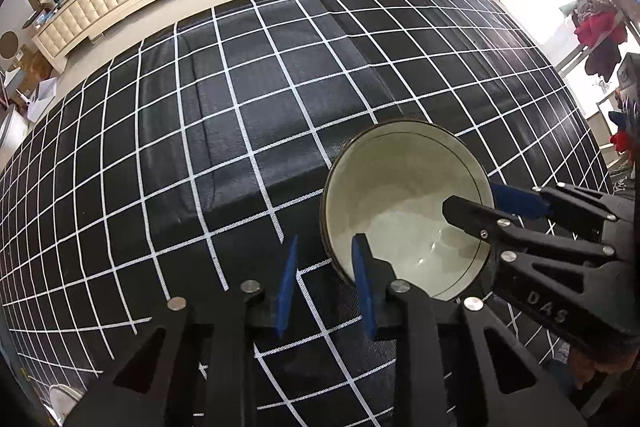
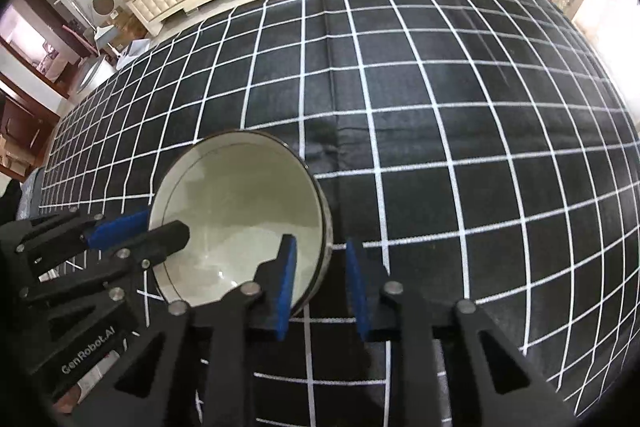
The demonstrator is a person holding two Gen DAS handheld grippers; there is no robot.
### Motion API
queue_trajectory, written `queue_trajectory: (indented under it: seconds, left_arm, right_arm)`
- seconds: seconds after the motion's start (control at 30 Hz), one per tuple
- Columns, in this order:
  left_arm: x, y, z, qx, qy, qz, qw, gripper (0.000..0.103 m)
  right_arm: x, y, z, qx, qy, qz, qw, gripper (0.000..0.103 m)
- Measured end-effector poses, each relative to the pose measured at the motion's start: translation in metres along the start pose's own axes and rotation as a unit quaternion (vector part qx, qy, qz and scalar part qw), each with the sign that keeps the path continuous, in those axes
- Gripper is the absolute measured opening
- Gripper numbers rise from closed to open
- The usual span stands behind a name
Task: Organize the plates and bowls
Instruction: 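Close both grippers on the rim of the green-patterned bowl, then lift the green-patterned bowl with both grippers and carry it toward the plate stack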
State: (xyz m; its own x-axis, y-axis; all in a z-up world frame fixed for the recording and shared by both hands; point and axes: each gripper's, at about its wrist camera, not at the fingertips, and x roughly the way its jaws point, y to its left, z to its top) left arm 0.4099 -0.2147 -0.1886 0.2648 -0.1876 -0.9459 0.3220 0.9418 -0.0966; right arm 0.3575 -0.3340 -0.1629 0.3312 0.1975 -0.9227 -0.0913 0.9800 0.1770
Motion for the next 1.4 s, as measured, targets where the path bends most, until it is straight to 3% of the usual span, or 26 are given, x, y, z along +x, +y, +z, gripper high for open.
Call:
queue_trajectory:
  seconds: [0.07, 0.23, 0.47, 0.77, 1.4]
  left_arm:
    - [0.003, -0.002, 0.001, 0.001, 0.002, -0.004, 1.0000, 0.019]
    - [0.013, -0.003, 0.004, -0.008, 0.007, -0.018, 0.9998, 0.015]
    - [0.015, -0.009, 0.002, -0.003, -0.003, 0.006, 1.0000, 0.014]
    - [0.002, -0.009, -0.012, -0.014, 0.009, 0.005, 0.9999, 0.010]
    - [-0.112, 0.040, -0.079, -0.047, -0.059, 0.009, 0.9971, 0.010]
  right_arm:
    - [0.000, 0.002, 0.000, -0.005, -0.002, 0.000, 1.000, 0.022]
    - [0.000, -0.001, -0.002, 0.002, -0.010, 0.005, 1.000, 0.021]
    - [-0.005, 0.001, -0.007, 0.019, -0.017, -0.010, 1.000, 0.015]
    - [-0.033, 0.021, -0.018, 0.023, -0.029, -0.008, 0.999, 0.014]
    - [-0.093, 0.116, -0.052, -0.023, -0.052, 0.001, 0.998, 0.013]
